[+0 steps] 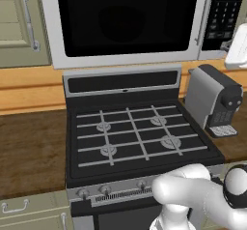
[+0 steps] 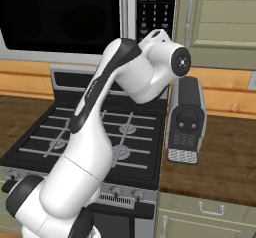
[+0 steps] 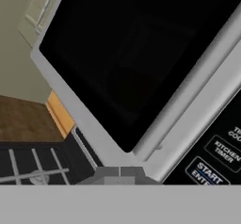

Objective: Open the microwave, place the bowl with waffle inside the microwave, then close the microwave door and turn it on.

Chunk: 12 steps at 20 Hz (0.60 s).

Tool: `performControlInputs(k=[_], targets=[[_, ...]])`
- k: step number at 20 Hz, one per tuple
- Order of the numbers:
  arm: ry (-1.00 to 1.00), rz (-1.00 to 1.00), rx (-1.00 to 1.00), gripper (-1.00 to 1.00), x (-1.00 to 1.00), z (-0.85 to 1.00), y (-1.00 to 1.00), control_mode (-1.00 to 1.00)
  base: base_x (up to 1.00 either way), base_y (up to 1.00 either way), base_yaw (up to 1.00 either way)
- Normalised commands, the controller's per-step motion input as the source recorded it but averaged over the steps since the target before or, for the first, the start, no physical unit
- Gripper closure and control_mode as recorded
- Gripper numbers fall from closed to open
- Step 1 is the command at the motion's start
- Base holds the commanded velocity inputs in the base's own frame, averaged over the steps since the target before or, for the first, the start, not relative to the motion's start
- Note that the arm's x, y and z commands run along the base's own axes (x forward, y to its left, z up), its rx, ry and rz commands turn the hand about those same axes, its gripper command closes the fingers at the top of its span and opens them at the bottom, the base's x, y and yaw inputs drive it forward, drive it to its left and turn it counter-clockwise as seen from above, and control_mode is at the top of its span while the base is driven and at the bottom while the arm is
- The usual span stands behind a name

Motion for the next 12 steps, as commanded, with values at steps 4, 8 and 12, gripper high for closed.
performControlInputs(k=[4, 8, 12], targets=[[-0.01, -0.03, 0.00, 1.00, 0.42, 0.00, -0.01, -1.00, 0.00, 0.00, 0.00], [0.00, -0.03, 0.00, 1.00, 0.46, 0.00, -0.01, -1.00, 0.00, 0.00, 0.00], [0.00, -0.04, 0.00, 1.00, 0.48, 0.00, -0.16, -1.00, 0.00, 0.00, 0.00]])
